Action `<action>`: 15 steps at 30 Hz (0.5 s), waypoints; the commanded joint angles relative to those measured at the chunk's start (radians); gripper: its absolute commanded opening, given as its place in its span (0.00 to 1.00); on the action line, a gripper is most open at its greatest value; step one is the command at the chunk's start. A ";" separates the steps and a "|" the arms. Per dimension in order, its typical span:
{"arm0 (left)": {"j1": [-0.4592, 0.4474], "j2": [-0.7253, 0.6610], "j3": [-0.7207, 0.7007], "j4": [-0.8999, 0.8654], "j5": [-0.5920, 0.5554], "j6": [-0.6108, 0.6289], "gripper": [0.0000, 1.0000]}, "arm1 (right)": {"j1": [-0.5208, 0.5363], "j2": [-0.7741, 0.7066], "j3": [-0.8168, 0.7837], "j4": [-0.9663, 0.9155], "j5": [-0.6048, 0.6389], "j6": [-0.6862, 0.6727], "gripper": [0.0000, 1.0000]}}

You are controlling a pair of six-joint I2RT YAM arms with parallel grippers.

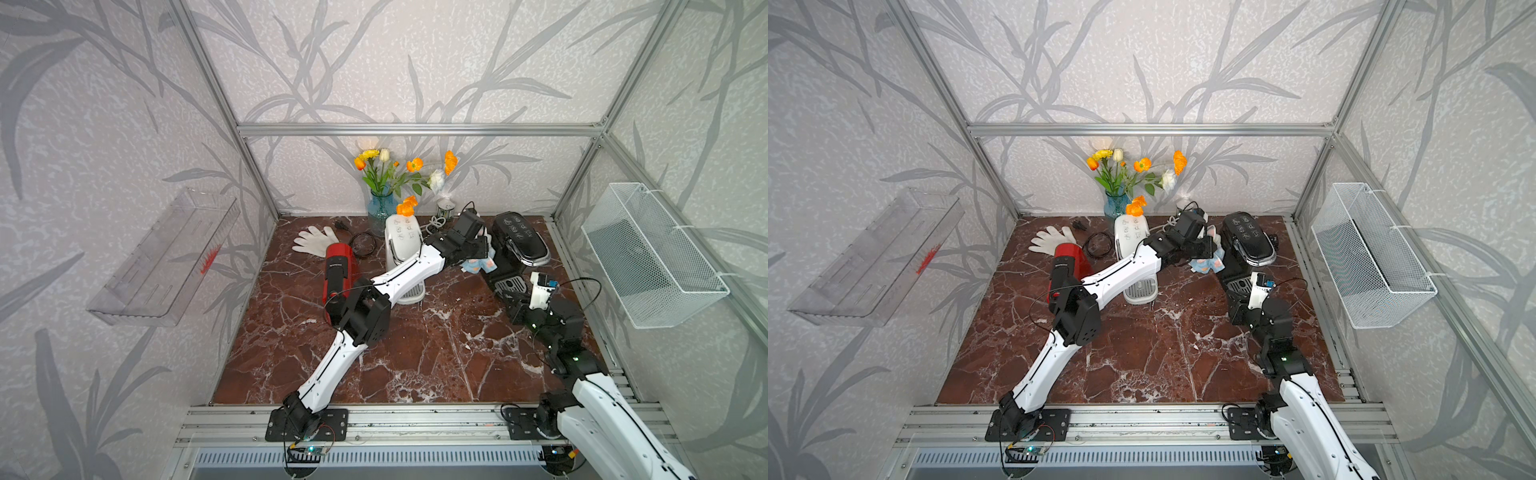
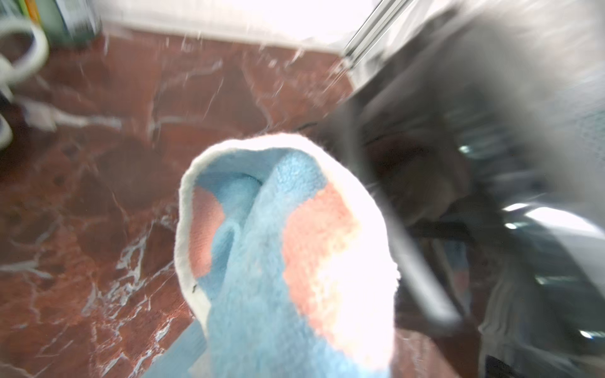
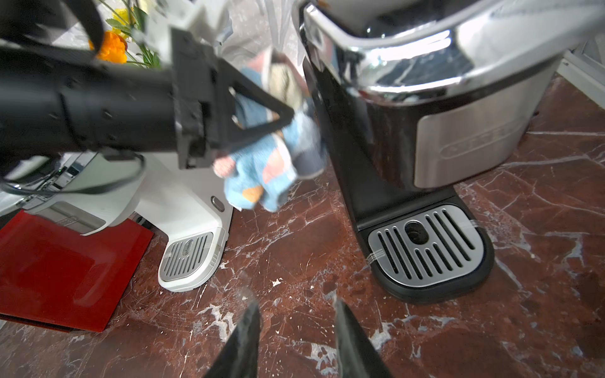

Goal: Wipe the surface of a coffee machine
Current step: Wipe the dirt from the surface of the coffee machine.

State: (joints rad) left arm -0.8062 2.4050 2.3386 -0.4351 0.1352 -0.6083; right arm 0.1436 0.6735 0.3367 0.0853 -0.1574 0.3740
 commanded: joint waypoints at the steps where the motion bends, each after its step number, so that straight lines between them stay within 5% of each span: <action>1: -0.008 -0.081 0.002 0.031 -0.001 0.037 0.00 | -0.001 -0.003 -0.012 0.024 0.004 0.002 0.39; 15: -0.012 0.000 -0.056 0.075 0.019 -0.011 0.00 | 0.000 -0.005 -0.014 0.025 0.004 0.004 0.39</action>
State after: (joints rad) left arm -0.8124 2.3726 2.3146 -0.3813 0.1406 -0.6037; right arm 0.1436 0.6735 0.3351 0.0853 -0.1574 0.3740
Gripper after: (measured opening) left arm 0.189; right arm 0.388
